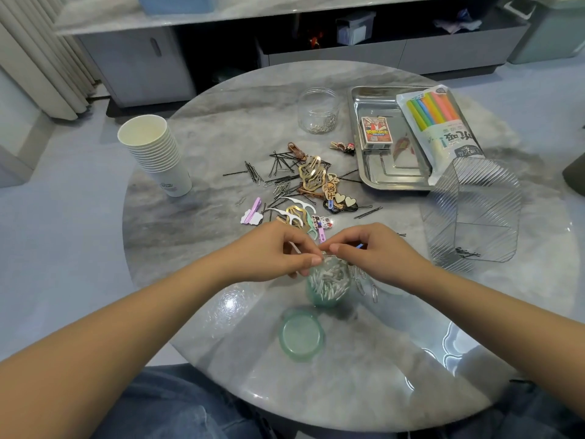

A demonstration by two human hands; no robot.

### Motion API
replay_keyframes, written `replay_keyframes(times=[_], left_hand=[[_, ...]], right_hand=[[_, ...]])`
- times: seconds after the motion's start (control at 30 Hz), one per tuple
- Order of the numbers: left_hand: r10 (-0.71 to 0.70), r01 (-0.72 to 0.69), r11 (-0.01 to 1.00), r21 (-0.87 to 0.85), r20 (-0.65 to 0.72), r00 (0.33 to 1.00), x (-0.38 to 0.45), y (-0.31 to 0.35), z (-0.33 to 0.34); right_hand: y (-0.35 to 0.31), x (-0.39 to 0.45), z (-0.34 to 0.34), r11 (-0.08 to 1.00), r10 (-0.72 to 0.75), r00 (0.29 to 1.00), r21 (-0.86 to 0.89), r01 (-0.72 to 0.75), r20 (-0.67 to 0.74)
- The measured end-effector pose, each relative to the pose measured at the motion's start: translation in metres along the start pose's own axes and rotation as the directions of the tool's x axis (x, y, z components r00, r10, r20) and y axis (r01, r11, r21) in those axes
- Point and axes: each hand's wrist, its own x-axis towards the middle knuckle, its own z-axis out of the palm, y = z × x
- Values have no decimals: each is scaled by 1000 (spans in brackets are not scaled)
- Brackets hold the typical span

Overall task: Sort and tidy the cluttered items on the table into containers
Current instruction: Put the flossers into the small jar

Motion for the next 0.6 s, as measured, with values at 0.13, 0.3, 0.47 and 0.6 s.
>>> replay_keyframes(times=[0.13,0.3,0.47,0.6], left_hand=[[-56,63,996,66,-107,993,12,-5,-5],[-78,133,937,323,-179,981,34,-17,-11],[-72,196,842,504,-254,965,55,-33,-14],[-92,194,787,586,-200,976,63,-45,-13]], right_hand=[[0,8,-4,995,68,997,75,-66,-25],[0,26,-8,989,123,992,86,-123,2],[10,53,-14,966,244,969,82,-246,38],[16,68,-8,967,195,981,-170,-191,8]])
